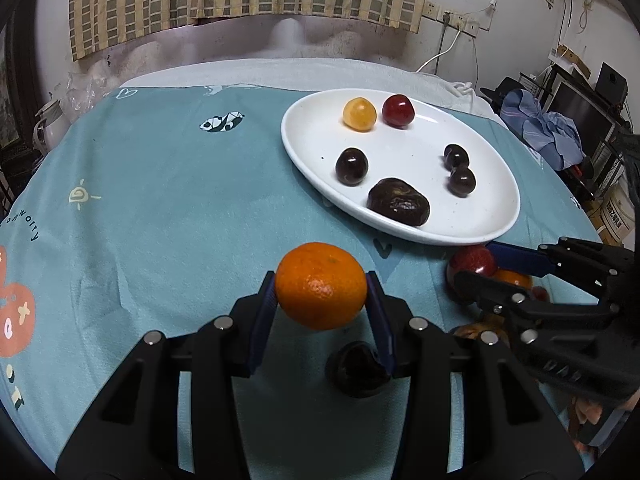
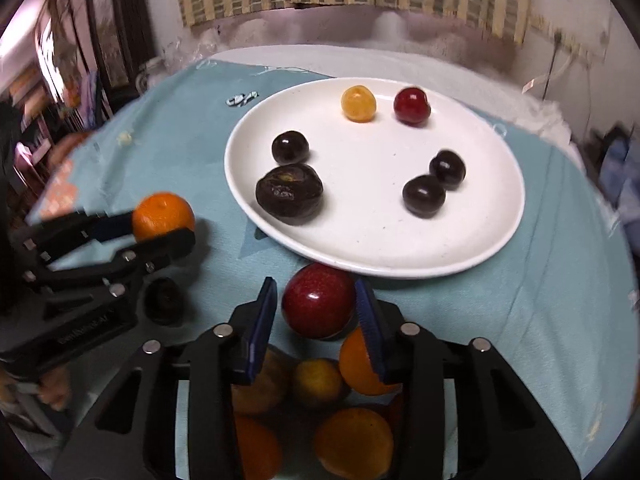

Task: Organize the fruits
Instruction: 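Lift the tangerine with the left gripper while the right grasps a red apple, then place the tangerine on the white plate with the left gripper while the right places the apple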

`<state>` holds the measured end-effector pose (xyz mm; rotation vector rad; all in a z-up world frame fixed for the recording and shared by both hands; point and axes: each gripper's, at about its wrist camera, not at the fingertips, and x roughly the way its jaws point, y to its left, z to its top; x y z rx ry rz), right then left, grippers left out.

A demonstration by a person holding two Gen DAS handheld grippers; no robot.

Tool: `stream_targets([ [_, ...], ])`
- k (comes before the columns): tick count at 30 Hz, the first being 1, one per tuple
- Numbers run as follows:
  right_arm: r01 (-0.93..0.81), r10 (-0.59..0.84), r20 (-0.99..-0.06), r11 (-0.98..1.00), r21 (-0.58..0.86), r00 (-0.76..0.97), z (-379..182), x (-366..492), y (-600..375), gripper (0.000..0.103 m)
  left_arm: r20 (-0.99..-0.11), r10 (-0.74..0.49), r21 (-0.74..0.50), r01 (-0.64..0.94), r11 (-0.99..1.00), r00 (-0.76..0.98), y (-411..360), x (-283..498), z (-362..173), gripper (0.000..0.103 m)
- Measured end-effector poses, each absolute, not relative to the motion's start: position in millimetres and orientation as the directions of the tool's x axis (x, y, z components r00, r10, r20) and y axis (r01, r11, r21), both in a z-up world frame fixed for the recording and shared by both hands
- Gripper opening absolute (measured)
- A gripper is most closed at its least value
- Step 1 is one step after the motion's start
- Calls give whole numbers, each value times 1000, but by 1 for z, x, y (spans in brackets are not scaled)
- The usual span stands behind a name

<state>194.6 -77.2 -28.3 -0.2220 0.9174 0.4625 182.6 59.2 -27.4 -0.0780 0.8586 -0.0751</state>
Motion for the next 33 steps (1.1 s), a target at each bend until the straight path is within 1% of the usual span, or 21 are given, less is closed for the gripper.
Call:
stream_targets([
  [3,-484,247,-793,872,-69,557,-31,189,-71,38,-757,-93,-94,33,995,647,59,183,-30,44],
  [7,-480,264,-785,876,-47,560,-30,188,-79,38,-756,-96,-100,31,995,648,60,183,-29,45],
  [11,-489,354,-792,869,82,497,-24,188,-90,38,-752,-103,-106,35,994,651,61,182,-27,45],
  [13,-486,415,-780,858,165,469,-20,185,-100,38,-750,-107,-109,37,993,653,61,181,-26,45],
  [16,-476,494,-740,838,266,456,-5,176,-121,38,-743,-118,-115,48,992,659,58,179,-23,44],
  [18,-459,524,-702,834,307,482,9,169,-139,38,-732,-124,-115,59,992,670,55,176,-20,45],
  [23,-402,542,-637,839,367,549,25,163,-173,38,-712,-144,-121,82,989,688,48,169,-13,44],
  [30,-331,538,-599,841,427,593,28,170,-200,38,-672,-177,-116,134,984,720,28,163,9,45],
  [33,-313,554,-582,827,467,596,35,183,-207,38,-662,-212,-147,153,977,719,21,178,23,45],
])
